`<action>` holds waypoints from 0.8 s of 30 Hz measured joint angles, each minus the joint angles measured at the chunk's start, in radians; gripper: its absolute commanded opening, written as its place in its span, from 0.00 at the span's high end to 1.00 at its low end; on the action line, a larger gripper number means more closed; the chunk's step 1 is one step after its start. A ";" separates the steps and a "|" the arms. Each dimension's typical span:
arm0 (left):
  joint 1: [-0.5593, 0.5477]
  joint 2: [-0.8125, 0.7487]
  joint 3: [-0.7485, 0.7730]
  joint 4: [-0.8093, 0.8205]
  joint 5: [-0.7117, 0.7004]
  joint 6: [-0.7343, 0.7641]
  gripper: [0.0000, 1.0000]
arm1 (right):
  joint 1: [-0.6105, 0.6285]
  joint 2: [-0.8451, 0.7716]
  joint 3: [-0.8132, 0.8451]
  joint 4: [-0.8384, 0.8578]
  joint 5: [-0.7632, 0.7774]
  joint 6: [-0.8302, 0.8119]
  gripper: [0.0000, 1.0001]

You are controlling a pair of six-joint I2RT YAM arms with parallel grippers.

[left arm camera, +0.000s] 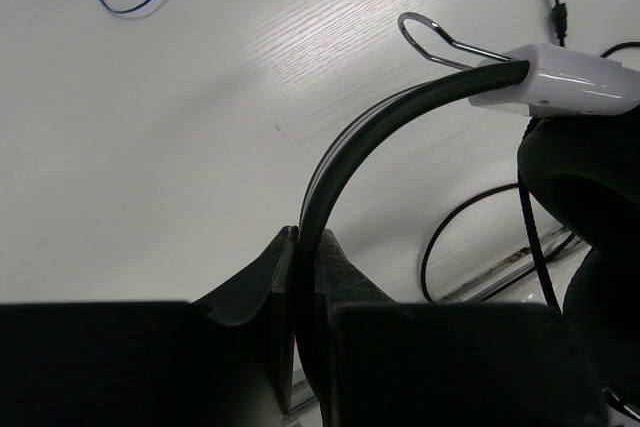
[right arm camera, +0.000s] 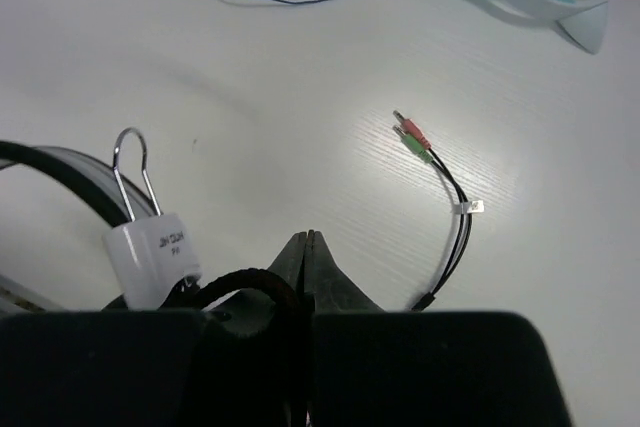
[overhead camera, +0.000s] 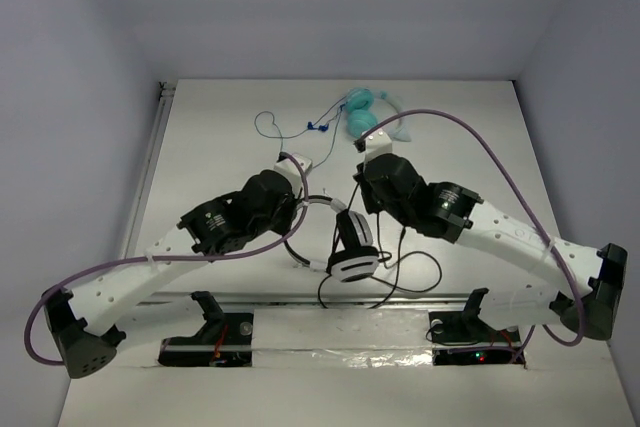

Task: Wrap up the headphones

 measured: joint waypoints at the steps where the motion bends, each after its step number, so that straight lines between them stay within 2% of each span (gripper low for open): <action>1: 0.000 -0.002 0.000 0.012 0.011 -0.001 1.00 | -0.019 0.002 -0.006 0.011 -0.005 0.000 0.96; 2: 0.000 -0.003 -0.001 0.024 0.018 -0.001 1.00 | -0.037 0.003 -0.013 0.023 -0.016 0.000 0.94; 4: 0.002 -0.007 -0.005 0.051 0.032 -0.002 1.00 | -0.068 0.007 -0.026 0.056 -0.043 0.000 0.83; 5: 0.002 -0.009 -0.006 0.055 0.040 -0.002 1.00 | -0.079 0.007 -0.037 0.077 -0.063 0.002 0.82; 10: 0.002 -0.045 -0.006 0.058 0.082 -0.003 1.00 | -0.130 0.006 -0.158 0.232 -0.195 0.031 0.81; 20: 0.002 -0.067 0.071 0.055 0.086 -0.027 1.00 | -0.215 -0.077 -0.509 0.658 -0.506 0.135 0.80; 24: 0.002 -0.081 0.093 0.071 0.075 -0.043 1.00 | -0.256 -0.108 -0.581 0.839 -0.612 0.171 0.66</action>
